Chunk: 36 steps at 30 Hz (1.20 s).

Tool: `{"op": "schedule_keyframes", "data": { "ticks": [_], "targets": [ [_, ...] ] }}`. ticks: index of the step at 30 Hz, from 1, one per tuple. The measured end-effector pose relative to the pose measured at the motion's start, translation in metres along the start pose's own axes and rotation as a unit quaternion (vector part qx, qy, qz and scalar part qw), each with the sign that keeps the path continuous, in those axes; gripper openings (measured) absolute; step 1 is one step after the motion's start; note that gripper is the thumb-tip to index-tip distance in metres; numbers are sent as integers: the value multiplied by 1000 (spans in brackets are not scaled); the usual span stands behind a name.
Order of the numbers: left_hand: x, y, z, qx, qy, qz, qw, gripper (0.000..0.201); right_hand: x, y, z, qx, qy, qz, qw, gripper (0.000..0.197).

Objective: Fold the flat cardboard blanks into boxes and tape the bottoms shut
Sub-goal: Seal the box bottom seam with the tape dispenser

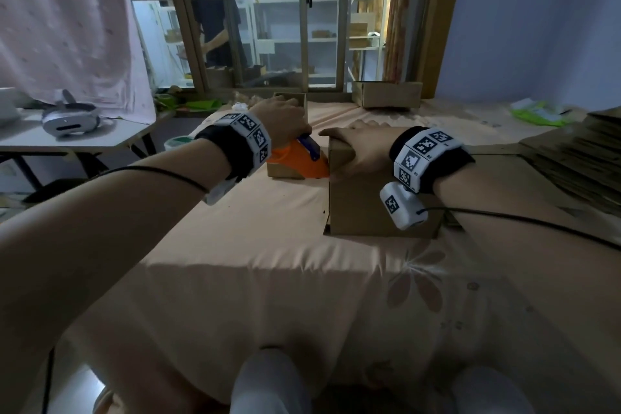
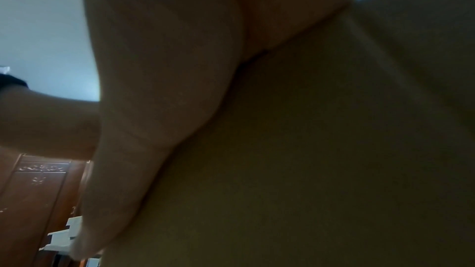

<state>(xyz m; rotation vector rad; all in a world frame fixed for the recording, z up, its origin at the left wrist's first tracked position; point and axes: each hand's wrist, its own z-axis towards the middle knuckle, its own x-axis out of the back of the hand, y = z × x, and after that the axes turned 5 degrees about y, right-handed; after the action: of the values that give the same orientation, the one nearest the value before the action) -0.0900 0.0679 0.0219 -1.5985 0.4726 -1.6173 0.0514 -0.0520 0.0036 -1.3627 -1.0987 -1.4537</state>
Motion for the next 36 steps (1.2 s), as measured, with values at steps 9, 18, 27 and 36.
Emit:
{"op": "schedule_keyframes", "data": {
  "ticks": [9,18,27,36],
  "targets": [
    [19,-1,13,-63,8,72,995,28,-1,-3,-8,-1,-2,-8,1000,112],
    [33,0,20,-87,-10,87,992,23,-4,-1,-4,-3,11,-14,1000,107],
    [40,3,18,-78,-18,80,994,25,-3,-2,-4,-12,7,-20,1000,109],
    [43,5,15,-64,-19,73,995,28,-3,-3,-5,-16,1,-16,1000,111]
  ]
}}
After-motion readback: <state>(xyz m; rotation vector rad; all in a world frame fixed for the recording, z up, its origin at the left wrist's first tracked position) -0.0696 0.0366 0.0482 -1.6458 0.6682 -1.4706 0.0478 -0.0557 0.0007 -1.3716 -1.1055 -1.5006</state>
